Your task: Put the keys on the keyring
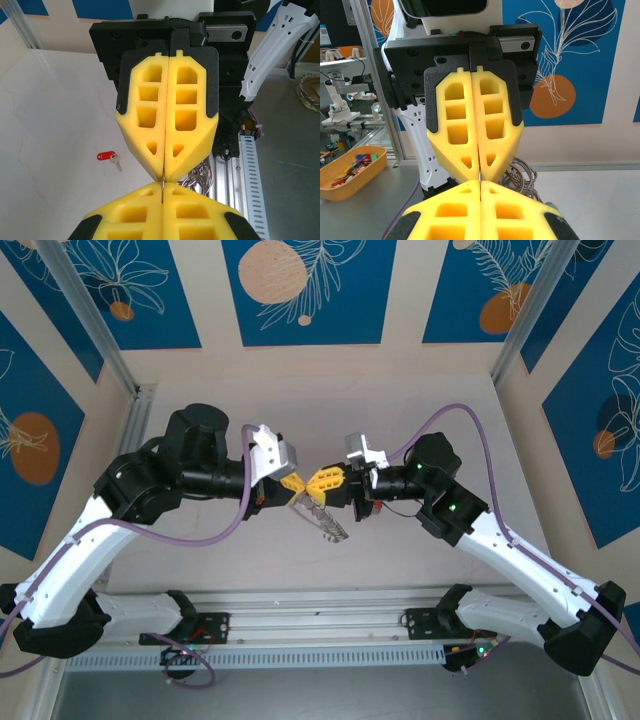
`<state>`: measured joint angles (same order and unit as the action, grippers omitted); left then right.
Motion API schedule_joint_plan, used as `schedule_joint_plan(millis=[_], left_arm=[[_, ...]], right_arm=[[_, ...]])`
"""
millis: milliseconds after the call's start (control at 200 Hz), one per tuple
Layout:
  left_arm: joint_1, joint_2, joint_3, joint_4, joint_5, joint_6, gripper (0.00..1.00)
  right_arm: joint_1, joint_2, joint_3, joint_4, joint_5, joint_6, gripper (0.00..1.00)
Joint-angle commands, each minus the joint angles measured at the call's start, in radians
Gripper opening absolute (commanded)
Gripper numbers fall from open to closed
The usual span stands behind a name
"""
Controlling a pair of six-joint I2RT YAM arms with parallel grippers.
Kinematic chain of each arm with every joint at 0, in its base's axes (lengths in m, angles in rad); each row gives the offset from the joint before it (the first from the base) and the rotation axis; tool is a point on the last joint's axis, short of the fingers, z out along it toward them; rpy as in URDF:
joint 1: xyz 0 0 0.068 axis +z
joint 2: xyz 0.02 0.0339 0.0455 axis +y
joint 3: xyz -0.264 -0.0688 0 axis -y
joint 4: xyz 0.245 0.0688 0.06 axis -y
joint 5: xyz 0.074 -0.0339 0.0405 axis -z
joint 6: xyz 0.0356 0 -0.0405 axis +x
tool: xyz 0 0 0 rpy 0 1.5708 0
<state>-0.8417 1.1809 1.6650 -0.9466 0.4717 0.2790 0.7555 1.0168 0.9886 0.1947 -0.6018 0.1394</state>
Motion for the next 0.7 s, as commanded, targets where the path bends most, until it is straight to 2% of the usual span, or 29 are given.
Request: schedule_joint_plan(millis=[0, 115, 275, 415, 570, 695], left_arm=[[0.004, -0.009, 0.017, -0.005, 0.053, 0.012, 0.00], [0.005, -0.018, 0.010, 0.006, 0.013, 0.006, 0.00], [0.006, -0.026, -0.011, 0.025, -0.011, 0.002, 0.00], [0.006, -0.034, -0.024, 0.037, -0.028, 0.003, 0.00], [0.006, -0.049, -0.054, 0.065, -0.029, 0.012, 0.00], [0.006, -0.044, -0.069, 0.071, -0.040, 0.021, 0.00]], right_arm=[[0.003, -0.001, 0.003, 0.034, 0.046, 0.010, 0.00], [0.005, -0.011, 0.017, -0.046, 0.087, -0.017, 0.26], [0.005, -0.069, 0.014, -0.149, 0.161, -0.066, 0.50], [-0.016, -0.149, -0.012, -0.228, 0.232, -0.075, 0.54], [-0.067, -0.241, -0.069, -0.320, 0.348, -0.045, 0.55], [-0.149, -0.210, -0.069, -0.466, 0.459, 0.032, 0.55]])
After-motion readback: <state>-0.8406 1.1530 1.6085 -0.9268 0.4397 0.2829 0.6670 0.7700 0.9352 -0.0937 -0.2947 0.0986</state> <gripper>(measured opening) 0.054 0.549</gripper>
